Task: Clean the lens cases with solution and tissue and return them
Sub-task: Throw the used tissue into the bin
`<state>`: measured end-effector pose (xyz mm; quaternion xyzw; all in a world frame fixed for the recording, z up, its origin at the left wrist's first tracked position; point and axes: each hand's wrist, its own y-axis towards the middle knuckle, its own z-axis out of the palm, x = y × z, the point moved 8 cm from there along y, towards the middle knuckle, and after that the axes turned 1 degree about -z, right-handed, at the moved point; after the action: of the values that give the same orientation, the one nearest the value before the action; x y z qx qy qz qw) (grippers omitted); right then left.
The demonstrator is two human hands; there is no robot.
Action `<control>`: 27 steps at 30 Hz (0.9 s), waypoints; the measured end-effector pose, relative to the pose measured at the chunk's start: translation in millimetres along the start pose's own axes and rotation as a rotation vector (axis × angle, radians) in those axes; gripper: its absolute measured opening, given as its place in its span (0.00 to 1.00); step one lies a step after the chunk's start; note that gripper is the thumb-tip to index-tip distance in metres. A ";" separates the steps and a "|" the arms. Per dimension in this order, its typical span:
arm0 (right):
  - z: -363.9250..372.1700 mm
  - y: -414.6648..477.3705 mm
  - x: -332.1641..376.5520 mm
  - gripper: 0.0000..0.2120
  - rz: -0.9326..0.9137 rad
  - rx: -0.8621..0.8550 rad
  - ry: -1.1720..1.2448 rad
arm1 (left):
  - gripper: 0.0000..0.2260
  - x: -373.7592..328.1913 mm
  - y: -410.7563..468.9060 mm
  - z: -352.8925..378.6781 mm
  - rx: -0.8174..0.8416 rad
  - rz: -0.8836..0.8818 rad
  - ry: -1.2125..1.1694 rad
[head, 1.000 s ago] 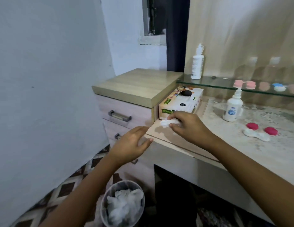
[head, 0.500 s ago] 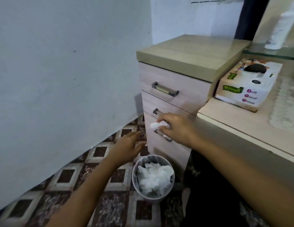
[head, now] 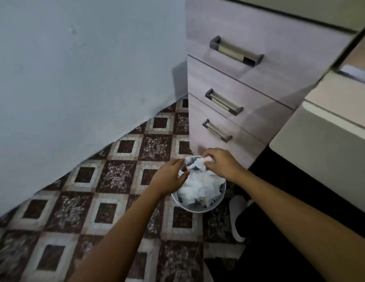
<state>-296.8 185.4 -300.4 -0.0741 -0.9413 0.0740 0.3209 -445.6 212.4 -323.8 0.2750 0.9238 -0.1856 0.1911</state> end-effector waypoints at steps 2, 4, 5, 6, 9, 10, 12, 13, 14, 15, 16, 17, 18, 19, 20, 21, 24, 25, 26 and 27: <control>20.6 7.4 -14.1 0.13 0.062 0.034 0.012 | 0.22 9.8 5.5 16.2 0.026 -0.031 -0.022; 41.3 12.6 -26.6 0.15 0.113 0.077 0.001 | 0.22 19.1 8.1 31.2 0.054 -0.061 -0.031; 50.9 13.7 -30.5 0.18 0.128 0.115 -0.004 | 0.23 21.9 8.0 36.7 0.070 -0.069 -0.031; 62.9 14.0 -34.5 0.22 0.146 0.178 0.003 | 0.23 26.0 7.6 43.3 0.090 -0.077 -0.032; 85.5 11.0 -42.9 0.29 0.173 0.314 0.027 | 0.25 38.5 6.9 55.4 0.115 -0.094 -0.041; 87.0 10.0 -45.2 0.28 0.175 0.319 0.021 | 0.25 42.0 6.7 56.9 0.110 -0.094 -0.039; 85.9 9.4 -50.5 0.27 0.177 0.300 0.013 | 0.24 45.5 7.5 57.9 0.100 -0.084 -0.026; 84.9 9.1 -53.0 0.26 0.176 0.293 0.004 | 0.24 45.8 8.2 58.3 0.095 -0.078 -0.020; 84.1 7.6 -53.8 0.26 0.171 0.298 -0.010 | 0.24 46.3 9.1 58.5 0.088 -0.074 -0.017; 84.5 6.9 -54.0 0.26 0.160 0.308 -0.027 | 0.24 45.8 9.9 58.2 0.083 -0.070 -0.011; 84.5 5.9 -54.2 0.26 0.146 0.320 -0.049 | 0.24 44.6 11.1 58.4 0.082 -0.064 -0.005; 84.0 5.2 -53.0 0.27 0.128 0.330 -0.071 | 0.24 43.4 11.9 58.1 0.082 -0.057 0.003; 82.0 5.0 -50.3 0.27 0.104 0.331 -0.094 | 0.24 41.5 12.9 56.5 0.080 -0.052 0.013; 79.3 5.0 -46.9 0.27 0.083 0.329 -0.109 | 0.24 40.4 14.2 54.6 0.078 -0.052 0.021; 76.0 4.9 -43.2 0.26 0.066 0.326 -0.120 | 0.24 40.2 15.1 52.0 0.073 -0.053 0.030; 72.3 5.3 -39.2 0.26 0.047 0.320 -0.128 | 0.24 38.9 15.9 48.2 0.067 -0.056 0.039; 60.3 6.9 -25.5 0.26 -0.017 0.295 -0.178 | 0.24 33.8 17.3 35.7 0.039 -0.040 0.050; 56.3 8.2 -21.9 0.26 -0.029 0.281 -0.187 | 0.24 31.8 17.6 31.6 0.033 -0.038 0.053; 50.8 8.4 -17.6 0.25 -0.041 0.267 -0.196 | 0.24 28.3 17.4 26.2 0.024 -0.032 0.060; 46.1 7.9 -13.5 0.24 -0.051 0.258 -0.203 | 0.24 24.9 16.7 21.5 0.016 -0.025 0.070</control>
<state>-313.8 186.4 -346.0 -0.0007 -0.9532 0.1931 0.2326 -449.9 226.7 -357.5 0.2711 0.9318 -0.1858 0.1541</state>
